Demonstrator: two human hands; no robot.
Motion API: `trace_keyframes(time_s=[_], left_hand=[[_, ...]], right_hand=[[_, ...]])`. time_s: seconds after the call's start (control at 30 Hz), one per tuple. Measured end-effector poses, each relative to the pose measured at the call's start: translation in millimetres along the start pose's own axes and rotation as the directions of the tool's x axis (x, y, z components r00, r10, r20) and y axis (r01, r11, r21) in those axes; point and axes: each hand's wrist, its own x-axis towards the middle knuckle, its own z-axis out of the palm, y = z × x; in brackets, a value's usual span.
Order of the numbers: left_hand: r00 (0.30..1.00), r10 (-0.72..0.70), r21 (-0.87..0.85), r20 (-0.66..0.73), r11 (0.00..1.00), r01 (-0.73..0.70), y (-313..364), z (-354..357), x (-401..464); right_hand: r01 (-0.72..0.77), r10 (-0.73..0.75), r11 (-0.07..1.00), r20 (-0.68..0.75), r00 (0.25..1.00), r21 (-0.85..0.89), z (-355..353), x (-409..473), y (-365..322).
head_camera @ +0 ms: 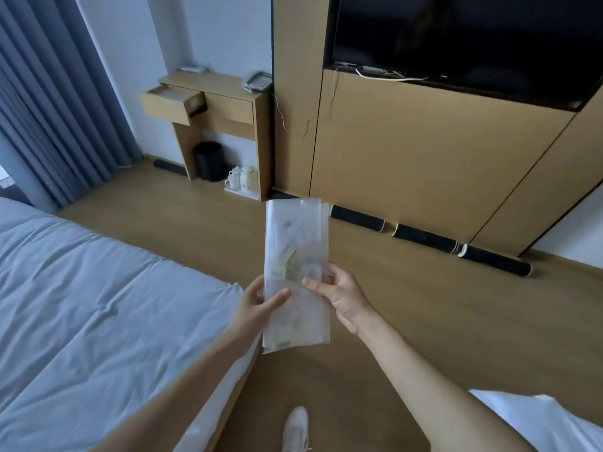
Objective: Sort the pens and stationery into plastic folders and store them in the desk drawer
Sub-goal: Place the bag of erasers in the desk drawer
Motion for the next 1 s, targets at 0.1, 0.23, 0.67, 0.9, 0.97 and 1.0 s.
trace_keyframes(time_s=[0.1,0.23,0.67,0.9,0.97,1.0], left_hand=[[1.0,0.009,-0.017,-0.013,1.0,-0.01,21.2,-3.2,78.5],[0.999,0.04,-0.022,0.012,0.999,-0.04,52.3,-0.2,173.7],[0.948,0.145,0.006,-0.284,0.989,-0.15,81.3,-61.9,457.3],[0.765,0.103,-0.058,-0.636,0.982,-0.179,126.6,-141.1,576.8],[0.691,0.082,-0.072,-0.718,0.979,-0.191,131.7,-164.4,597.3],[0.655,0.073,-0.074,-0.752,0.978,-0.194,132.7,-175.8,607.2]], right_hand=[[0.008,-0.008,1.0,-0.01,1.0,-0.002,-8.4,71.6,-34.0],[0.048,-0.048,0.999,-0.046,0.998,0.016,-21.5,154.4,-71.8],[0.017,0.006,0.995,0.222,0.975,-0.1,-24.3,477.8,-115.3],[-0.053,0.148,0.974,0.446,0.883,-0.219,35.0,646.1,-146.0],[-0.09,0.185,0.974,0.496,0.848,-0.21,60.8,678.1,-143.5],[-0.105,0.197,0.973,0.507,0.839,-0.204,73.6,694.4,-139.7]])
